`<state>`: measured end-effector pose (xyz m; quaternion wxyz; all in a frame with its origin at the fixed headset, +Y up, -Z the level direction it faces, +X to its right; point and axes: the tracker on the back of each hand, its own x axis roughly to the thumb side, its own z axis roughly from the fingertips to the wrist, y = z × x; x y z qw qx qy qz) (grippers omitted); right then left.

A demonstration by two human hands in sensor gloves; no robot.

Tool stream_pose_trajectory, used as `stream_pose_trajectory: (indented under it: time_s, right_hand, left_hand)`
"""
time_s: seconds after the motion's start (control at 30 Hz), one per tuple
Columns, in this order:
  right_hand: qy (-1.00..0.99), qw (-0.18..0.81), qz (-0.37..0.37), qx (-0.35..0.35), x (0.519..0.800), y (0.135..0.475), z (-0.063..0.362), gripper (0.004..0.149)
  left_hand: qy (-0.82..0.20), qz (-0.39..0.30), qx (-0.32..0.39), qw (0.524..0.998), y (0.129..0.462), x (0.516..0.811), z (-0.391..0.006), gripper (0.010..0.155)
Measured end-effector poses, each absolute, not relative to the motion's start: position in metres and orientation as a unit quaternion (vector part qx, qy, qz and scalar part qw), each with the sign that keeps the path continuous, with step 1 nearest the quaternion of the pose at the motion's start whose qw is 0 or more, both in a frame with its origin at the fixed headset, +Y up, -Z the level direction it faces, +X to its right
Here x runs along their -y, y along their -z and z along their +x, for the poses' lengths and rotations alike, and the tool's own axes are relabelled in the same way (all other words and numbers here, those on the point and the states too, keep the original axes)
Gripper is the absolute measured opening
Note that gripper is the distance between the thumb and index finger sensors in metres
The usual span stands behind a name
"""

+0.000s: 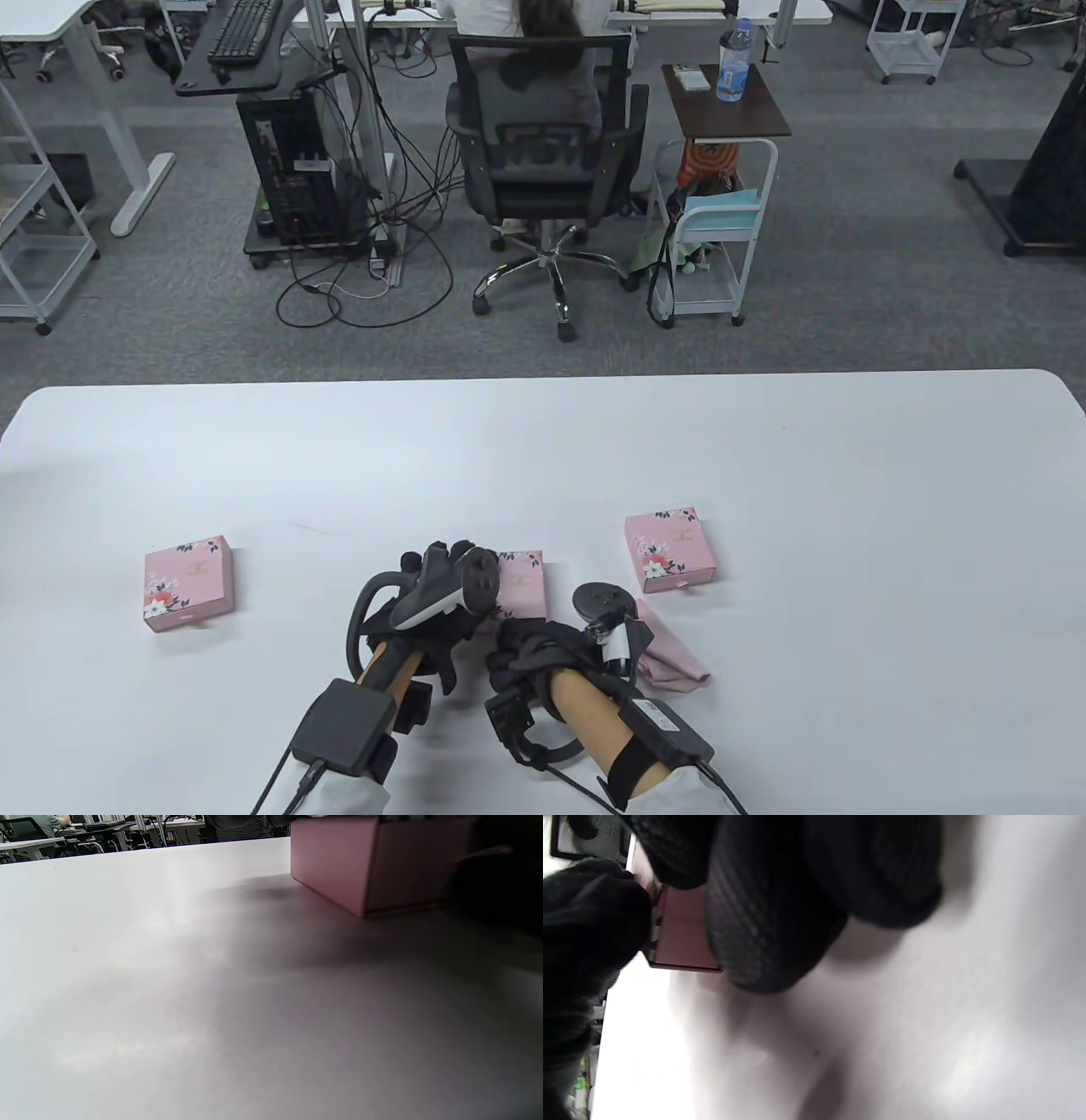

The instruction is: Dust necklace

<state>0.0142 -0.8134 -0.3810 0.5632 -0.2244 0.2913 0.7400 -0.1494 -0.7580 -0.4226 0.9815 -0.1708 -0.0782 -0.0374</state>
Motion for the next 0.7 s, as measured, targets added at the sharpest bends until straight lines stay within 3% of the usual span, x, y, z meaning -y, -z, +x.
stream_pose_trajectory:
  time_s: [0.27,0.7]
  right_hand:
    - [-0.735,0.574,-0.204,-0.298,0.815,0.371,0.006,0.036]
    - [-0.739,0.546,-0.156,-0.361,0.815,0.324,0.011,0.035]
  left_hand:
    - [0.045,-0.173,0.076,0.981,0.423,0.757,-0.15,0.066]
    - [0.048,-0.175,0.076,0.981,0.424,0.757,-0.15,0.066]
